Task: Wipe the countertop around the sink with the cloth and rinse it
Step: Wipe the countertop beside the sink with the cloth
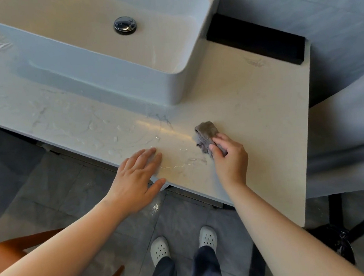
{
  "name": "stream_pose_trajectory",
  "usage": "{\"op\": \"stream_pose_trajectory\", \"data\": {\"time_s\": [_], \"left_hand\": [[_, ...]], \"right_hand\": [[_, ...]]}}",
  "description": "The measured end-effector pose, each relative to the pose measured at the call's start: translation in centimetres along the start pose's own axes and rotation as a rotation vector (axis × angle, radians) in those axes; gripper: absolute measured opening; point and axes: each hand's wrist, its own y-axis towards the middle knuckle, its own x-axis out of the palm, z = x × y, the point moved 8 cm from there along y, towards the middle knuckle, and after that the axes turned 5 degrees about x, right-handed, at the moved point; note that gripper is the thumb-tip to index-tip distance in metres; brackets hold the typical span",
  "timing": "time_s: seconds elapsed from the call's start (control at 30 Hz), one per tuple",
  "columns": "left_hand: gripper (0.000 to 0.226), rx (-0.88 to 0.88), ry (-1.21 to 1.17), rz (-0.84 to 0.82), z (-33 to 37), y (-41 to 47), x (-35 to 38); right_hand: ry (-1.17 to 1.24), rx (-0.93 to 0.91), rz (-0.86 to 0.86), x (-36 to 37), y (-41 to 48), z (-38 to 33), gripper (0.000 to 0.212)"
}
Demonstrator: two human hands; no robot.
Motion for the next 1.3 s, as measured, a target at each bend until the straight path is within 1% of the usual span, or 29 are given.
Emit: {"op": "stream_pose_trajectory", "data": {"time_s": [0.1, 0.2, 0.3, 0.37, 0.47, 0.53, 0.63, 0.7, 0.8, 0.87, 0.97, 1.07, 1.2, 1.3], "left_hand": [[0.074, -0.040, 0.003, 0.061, -1.2, -0.3, -1.0], [0.082, -0.132, 0.069, 0.028, -3.3, -0.8, -0.6], [0.093, -0.157, 0.086, -0.038, -5.2, -0.9, 0.1], [0.096, -0.170, 0.109, -0.045, -6.6, -0.9, 0.0], [0.095, -0.171, 0.146, -0.064, -7.5, -1.0, 0.4], [0.095, -0.173, 0.146, -0.067, -7.5, -1.1, 0.8], [0.094, -0.176, 0.122, -0.045, -7.3, -0.9, 1.2], [0.094, -0.176, 0.123, -0.035, -7.4, -1.0, 1.4], [0.092, -0.172, 0.118, -0.027, -7.3, -0.9, 1.6], [0.090, -0.177, 0.103, -0.028, -7.4, -0.9, 1.6], [0.089, -0.178, 0.100, -0.030, -7.3, -0.9, 1.6], [0.087, -0.171, 0.084, -0.007, -7.3, -0.8, 1.6], [0.087, -0.171, 0.087, 0.003, -7.4, -0.8, 1.8], [0.086, -0.166, 0.098, 0.014, -7.4, -0.8, 1.8]], "right_hand": [[-0.025, -0.103, -0.017, 1.1, -3.1, -1.0, 0.025], [-0.040, -0.154, -0.099, 2.3, -6.1, -1.7, 0.025], [-0.036, -0.156, -0.179, 3.0, -8.5, -2.3, 0.025], [0.000, -0.145, -0.241, 3.2, -9.5, -2.7, 0.025], [0.099, -0.080, -0.320, 2.7, -9.4, -2.9, 0.026], [0.128, -0.072, -0.276, 1.5, -7.5, -3.5, 0.027], [0.165, -0.051, -0.103, -0.5, -2.1, -4.3, 0.026], [0.141, -0.029, -0.042, -0.9, 1.6, -4.6, 0.024], [0.026, 0.011, -0.048, 0.4, 5.8, -3.5, 0.024], [-0.040, 0.022, -0.067, 1.9, 6.9, -2.5, 0.026], [-0.063, -0.029, -0.014, 3.3, 5.8, -2.1, 0.028], [-0.088, -0.152, 0.021, 4.3, 2.9, -3.0, 0.026], [-0.082, -0.226, -0.018, 5.2, -1.5, -3.9, 0.025], [-0.081, -0.270, -0.087, 5.6, -5.1, -4.6, 0.026]]}}
